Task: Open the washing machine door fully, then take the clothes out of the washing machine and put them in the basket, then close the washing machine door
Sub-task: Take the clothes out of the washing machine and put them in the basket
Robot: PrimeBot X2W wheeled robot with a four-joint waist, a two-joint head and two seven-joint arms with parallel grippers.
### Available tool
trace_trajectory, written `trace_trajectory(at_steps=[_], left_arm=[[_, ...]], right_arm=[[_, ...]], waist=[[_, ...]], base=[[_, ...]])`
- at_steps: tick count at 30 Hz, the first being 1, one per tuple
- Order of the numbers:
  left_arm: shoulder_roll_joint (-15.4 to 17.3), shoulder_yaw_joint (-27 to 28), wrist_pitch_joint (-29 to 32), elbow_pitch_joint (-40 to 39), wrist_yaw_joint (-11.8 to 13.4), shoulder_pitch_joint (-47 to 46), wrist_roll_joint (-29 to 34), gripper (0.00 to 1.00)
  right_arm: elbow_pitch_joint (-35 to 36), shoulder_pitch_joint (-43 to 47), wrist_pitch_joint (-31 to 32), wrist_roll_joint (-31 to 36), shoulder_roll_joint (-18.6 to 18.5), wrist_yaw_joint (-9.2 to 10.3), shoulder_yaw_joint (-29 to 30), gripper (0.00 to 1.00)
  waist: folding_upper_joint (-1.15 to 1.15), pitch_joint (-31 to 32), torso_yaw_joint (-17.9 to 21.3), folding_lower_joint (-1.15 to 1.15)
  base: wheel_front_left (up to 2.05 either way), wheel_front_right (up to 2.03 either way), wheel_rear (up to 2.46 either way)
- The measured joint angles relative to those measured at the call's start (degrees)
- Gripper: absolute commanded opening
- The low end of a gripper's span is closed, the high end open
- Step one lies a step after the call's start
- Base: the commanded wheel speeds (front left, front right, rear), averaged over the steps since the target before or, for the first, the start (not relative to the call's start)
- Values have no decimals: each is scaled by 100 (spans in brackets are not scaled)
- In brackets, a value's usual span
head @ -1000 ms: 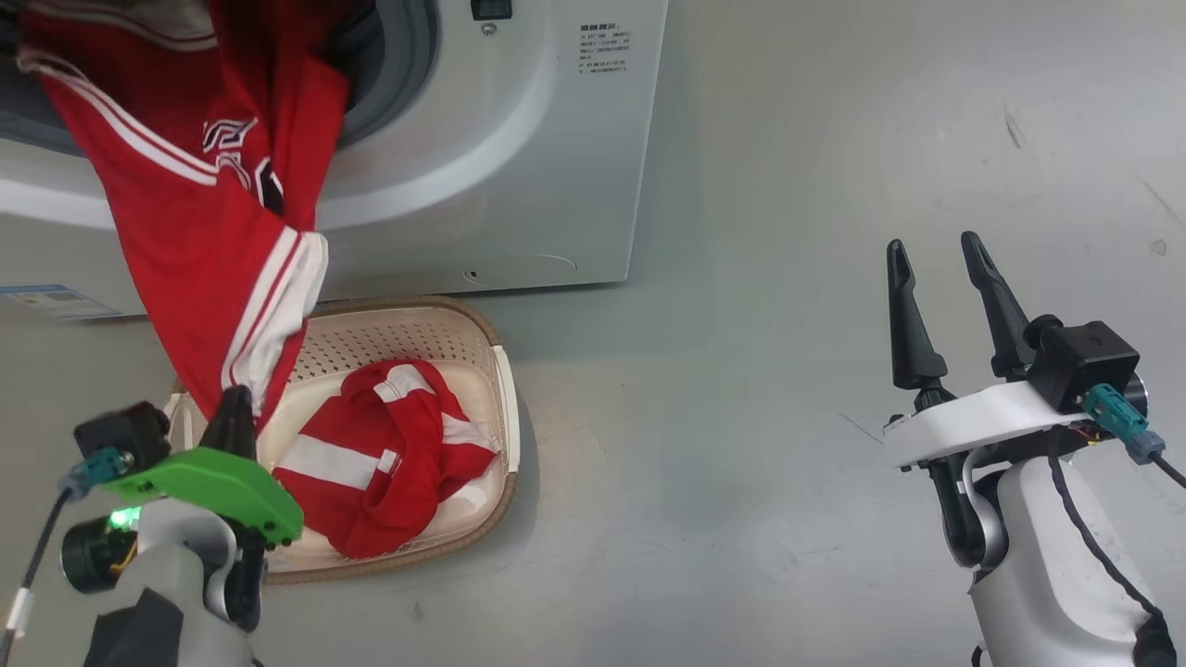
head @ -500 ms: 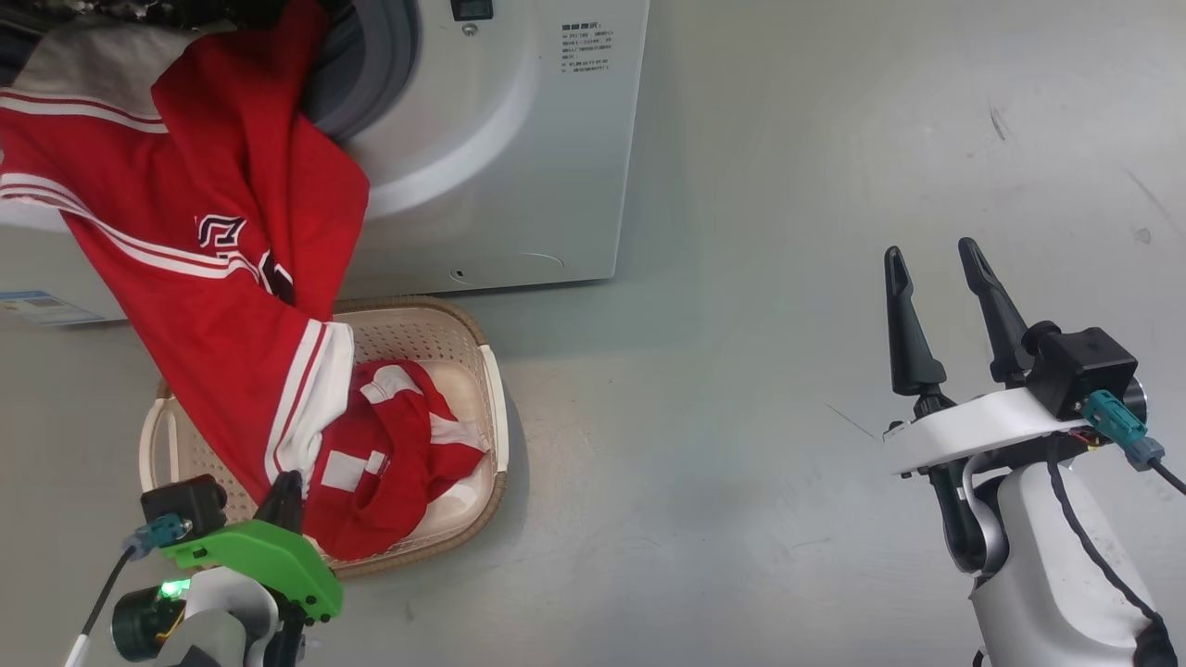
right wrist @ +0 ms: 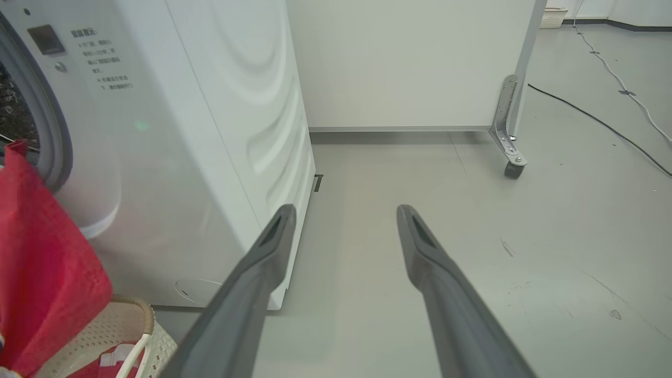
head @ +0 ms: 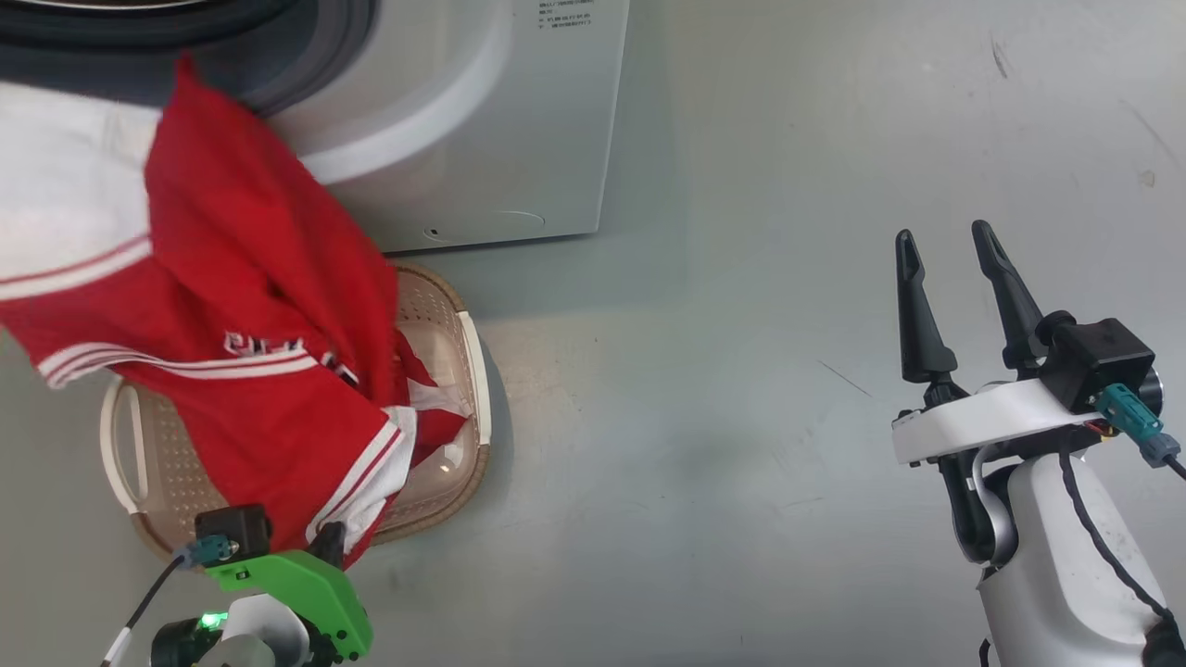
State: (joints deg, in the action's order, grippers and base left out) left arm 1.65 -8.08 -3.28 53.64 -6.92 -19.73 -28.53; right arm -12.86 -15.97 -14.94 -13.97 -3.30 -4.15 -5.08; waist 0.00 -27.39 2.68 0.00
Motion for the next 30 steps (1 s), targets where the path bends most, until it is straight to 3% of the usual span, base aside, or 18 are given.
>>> trace_trajectory(at_steps=[13, 30], left_arm=[[-10, -144, -327, -96, -2, -806, -189, 0], [140, -105, -806, 19, 118, -1793, 142, 0]], right_arm=[[208, -137, 0, 54, -34, -33, 59, 100], [595, -229, 0, 112, -49, -34, 88, 100]], waist=[[0, -551, 1, 0], [0, -1564, 98, 1]], base=[[0, 0, 0], [0, 0, 0]])
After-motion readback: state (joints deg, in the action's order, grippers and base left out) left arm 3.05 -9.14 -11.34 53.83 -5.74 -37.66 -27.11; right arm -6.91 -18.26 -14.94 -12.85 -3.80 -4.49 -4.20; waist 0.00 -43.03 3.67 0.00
